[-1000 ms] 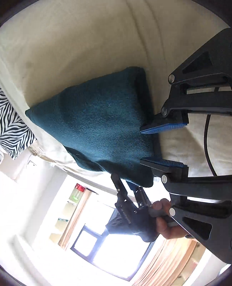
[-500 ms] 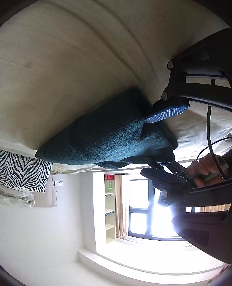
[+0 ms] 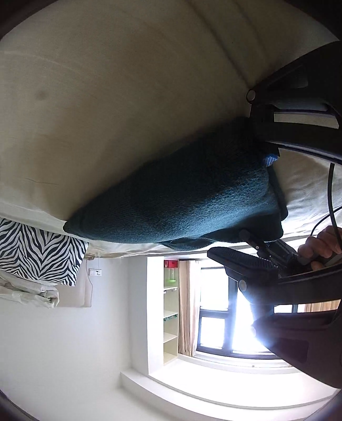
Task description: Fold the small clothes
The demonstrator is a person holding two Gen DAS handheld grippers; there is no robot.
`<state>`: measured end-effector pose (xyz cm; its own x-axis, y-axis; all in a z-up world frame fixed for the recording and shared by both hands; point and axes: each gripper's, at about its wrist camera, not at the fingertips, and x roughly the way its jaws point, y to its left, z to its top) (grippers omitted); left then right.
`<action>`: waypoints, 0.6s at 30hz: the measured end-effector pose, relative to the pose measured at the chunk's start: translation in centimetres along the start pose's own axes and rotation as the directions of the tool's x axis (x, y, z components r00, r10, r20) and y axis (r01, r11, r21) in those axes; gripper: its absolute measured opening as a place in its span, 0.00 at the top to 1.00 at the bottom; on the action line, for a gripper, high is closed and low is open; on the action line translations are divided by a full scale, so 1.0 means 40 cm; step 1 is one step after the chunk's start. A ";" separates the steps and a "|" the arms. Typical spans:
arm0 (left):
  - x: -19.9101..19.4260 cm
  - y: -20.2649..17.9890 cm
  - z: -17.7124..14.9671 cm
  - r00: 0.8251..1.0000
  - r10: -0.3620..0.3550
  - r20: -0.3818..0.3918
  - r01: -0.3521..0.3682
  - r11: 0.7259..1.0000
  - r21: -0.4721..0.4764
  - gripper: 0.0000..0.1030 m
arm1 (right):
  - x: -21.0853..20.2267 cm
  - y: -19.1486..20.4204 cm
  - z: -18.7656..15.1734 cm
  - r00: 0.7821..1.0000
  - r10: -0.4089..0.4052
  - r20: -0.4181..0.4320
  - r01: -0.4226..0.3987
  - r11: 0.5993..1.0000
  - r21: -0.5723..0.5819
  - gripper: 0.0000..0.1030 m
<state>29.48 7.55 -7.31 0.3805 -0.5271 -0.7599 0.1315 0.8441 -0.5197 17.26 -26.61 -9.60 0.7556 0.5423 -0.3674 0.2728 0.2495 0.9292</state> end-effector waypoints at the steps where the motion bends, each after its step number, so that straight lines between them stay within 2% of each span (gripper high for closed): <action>1: 0.003 0.001 0.000 1.000 -0.004 -0.002 0.004 1.000 -0.003 0.81 | -0.008 0.002 0.003 1.000 -0.001 0.021 0.001 1.000 -0.017 0.58; 2: 0.005 0.000 -0.001 1.000 -0.006 -0.004 0.006 1.000 -0.003 0.82 | -0.018 -0.001 0.005 0.999 -0.006 0.039 0.007 1.000 -0.025 0.71; 3: 0.005 -0.003 -0.003 1.000 -0.007 -0.004 0.007 1.000 0.001 0.82 | -0.028 -0.008 0.006 0.998 -0.015 0.056 0.016 1.000 -0.022 0.79; 9: 0.005 -0.028 -0.016 1.000 0.021 -0.007 -0.021 0.999 0.033 0.82 | -0.072 -0.057 -0.011 0.993 -0.039 0.114 0.039 0.999 0.004 0.87; 18: 0.022 -0.035 -0.030 0.996 0.077 -0.051 -0.074 0.995 0.062 0.82 | -0.072 -0.082 -0.003 0.990 -0.051 0.133 0.049 0.999 0.018 0.89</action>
<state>28.53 5.79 -7.72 0.3419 -0.4648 -0.8167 0.1592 0.8852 -0.4371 14.10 -28.89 -11.61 0.8133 0.4173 -0.4055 0.3197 0.2617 0.9107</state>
